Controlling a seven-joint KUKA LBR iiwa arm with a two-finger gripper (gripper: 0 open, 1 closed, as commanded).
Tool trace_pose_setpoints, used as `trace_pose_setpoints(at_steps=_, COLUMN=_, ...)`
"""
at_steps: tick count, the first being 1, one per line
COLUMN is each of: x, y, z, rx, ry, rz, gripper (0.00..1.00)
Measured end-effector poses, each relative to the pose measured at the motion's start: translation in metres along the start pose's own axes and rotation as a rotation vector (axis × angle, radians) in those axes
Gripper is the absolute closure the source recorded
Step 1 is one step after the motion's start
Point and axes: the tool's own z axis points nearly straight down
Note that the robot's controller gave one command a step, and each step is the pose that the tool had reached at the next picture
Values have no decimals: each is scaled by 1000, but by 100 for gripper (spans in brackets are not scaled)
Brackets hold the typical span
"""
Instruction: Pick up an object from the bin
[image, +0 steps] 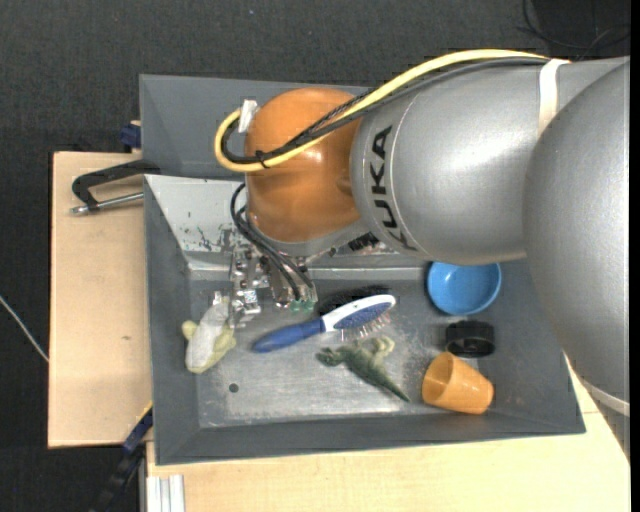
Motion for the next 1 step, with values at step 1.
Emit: trace_pose_setpoints(at_steps=1, x=1, y=11, z=-88, rx=-1, ry=2, rz=-443, gripper=100)
